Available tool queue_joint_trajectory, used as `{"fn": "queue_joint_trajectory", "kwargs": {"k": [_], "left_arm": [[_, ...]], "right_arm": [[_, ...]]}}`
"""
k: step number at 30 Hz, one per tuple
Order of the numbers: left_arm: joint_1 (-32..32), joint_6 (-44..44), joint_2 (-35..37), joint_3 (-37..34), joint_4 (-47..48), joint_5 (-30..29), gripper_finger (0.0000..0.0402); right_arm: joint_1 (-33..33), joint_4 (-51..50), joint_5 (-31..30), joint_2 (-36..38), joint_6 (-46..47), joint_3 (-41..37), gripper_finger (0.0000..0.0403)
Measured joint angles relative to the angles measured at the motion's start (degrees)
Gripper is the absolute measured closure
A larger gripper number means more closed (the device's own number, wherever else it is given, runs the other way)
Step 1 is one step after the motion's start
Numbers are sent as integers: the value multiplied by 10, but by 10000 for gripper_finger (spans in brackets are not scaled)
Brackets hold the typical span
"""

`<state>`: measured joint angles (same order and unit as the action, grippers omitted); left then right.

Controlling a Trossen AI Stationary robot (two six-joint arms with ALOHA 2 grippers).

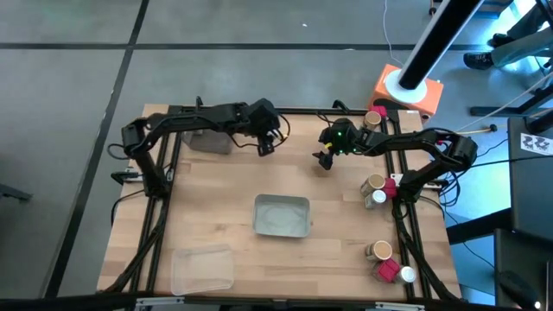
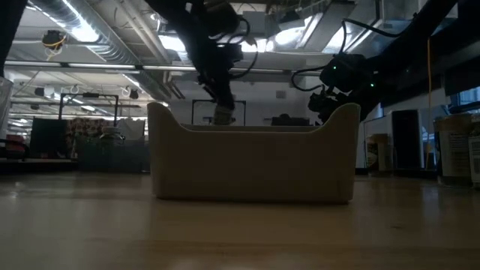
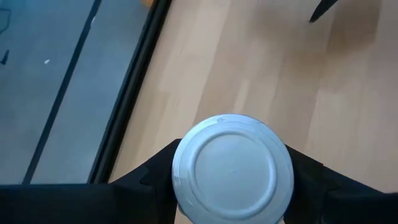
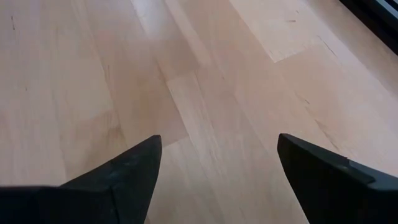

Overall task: Sort spices by type
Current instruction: Put the top white seasoning bottle into the black bin

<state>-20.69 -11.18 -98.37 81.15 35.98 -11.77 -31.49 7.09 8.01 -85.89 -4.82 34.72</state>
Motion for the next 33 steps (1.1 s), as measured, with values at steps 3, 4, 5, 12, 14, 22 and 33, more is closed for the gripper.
{"fn": "queue_joint_trajectory", "kwargs": {"k": [3, 4, 5, 12, 14, 22, 33], "left_arm": [[-1, 17, 29, -15, 11, -15, 213], [-2, 21, 40, -22, 17, -20, 213], [-3, 27, 50, -30, 22, -24, 214], [-13, 61, 129, -97, 18, -84, 211], [-19, 76, 150, -117, 21, -100, 212], [-57, 134, 228, -199, -4, -157, 206], [-110, 199, 259, -298, -58, -165, 202]], "right_arm": [[0, 0, 0, 0, 0, 0, 84], [0, 0, 0, 0, 0, 0, 84], [0, 0, 0, 0, 0, 0, 84], [0, 0, 0, 0, 0, 0, 84], [0, 0, 0, 0, 0, 0, 84], [0, 2, 0, 0, 0, 0, 84], [0, 5, 0, 0, 0, 0, 84]]}}
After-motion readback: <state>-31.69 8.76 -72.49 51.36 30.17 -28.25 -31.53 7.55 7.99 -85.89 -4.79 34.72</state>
